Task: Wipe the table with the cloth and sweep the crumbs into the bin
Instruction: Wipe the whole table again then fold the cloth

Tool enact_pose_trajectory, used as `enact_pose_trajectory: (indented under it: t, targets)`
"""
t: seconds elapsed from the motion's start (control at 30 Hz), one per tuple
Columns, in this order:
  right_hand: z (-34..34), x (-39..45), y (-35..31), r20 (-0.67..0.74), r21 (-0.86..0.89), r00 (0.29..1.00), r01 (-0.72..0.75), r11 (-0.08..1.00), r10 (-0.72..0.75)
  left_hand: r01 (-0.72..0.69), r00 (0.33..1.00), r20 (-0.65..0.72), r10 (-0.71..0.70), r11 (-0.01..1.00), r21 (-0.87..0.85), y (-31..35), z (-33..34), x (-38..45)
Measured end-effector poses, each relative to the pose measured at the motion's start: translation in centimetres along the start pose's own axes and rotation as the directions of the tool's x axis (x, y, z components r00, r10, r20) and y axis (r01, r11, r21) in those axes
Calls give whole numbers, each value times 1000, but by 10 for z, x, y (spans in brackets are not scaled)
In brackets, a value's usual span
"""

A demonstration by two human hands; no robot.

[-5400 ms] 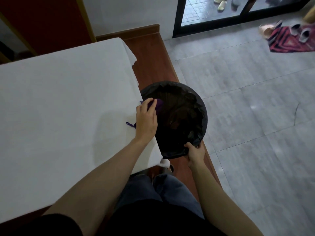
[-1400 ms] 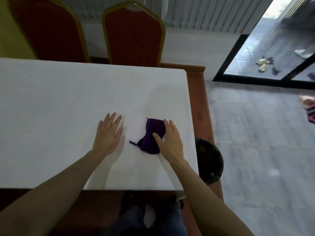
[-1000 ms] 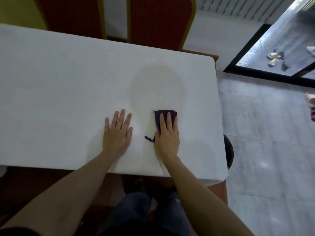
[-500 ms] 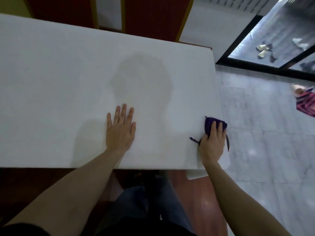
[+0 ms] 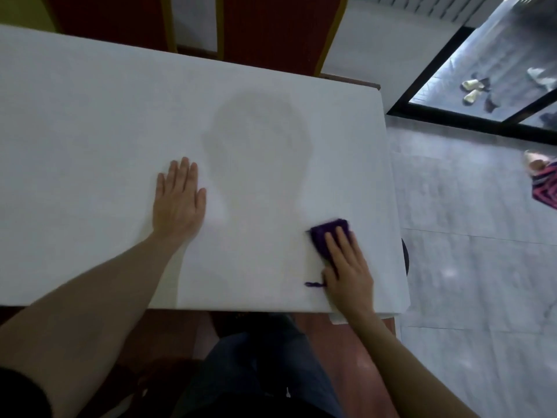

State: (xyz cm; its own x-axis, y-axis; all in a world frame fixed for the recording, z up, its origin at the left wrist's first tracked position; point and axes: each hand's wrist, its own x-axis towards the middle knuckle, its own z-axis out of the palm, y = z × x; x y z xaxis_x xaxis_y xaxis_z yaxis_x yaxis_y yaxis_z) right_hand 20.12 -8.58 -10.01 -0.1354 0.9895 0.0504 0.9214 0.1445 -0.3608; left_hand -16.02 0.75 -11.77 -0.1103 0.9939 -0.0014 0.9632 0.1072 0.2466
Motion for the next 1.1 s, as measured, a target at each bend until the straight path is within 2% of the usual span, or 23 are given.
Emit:
enact_pose_trajectory:
  t: [0.07,0.17,0.27,0.37,0.47,0.57,0.67,0.73,0.83,0.9,0.97,1.03,1.1]
  targets:
    - [-9,25,25,-39,-4,990,-136,991,136,1,1000,-2,-1,1000,17,-4,3,1]
    - [-12,91,33,-132,10,922,-365,931,363,-9,1000,-22,11,999,48,-4,7,1]
    - [-1,155,9,-149,46,891,-427,903,429,-7,999,-32,8,999,50,-4,7,0]
    - [19,190,-35,-128,35,947,-292,956,294,-5,1000,-25,6,999,46,-4,6,2]
    - [41,181,-82,-79,45,997,-13,999,16,3,1000,-13,-2,999,41,-5,6,1]
    - [43,135,-96,10,73,958,284,956,-285,11,1000,-9,-11,999,53,-6,6,1]
    - [29,103,-56,32,55,923,381,923,-383,12,1000,-6,-12,998,62,-6,6,1]
    - [14,103,-18,9,21,947,321,947,-322,14,1000,-5,-13,998,60,-5,5,2]
    - [-5,135,25,-18,18,996,93,996,-92,14,1000,-8,-13,998,64,-5,5,3]
    - [-9,176,31,-55,40,993,-107,993,109,16,1000,-10,-16,998,67,-5,5,3]
    - [-5,221,21,-92,57,965,-243,968,247,20,1000,-7,-19,997,71,-5,5,4]
    - [4,261,-1,-96,70,956,-270,960,276,23,1000,-10,-23,997,74,-5,4,4]
    - [17,285,-31,-56,60,975,-214,975,217,26,1000,-7,-26,997,75,-5,4,4]
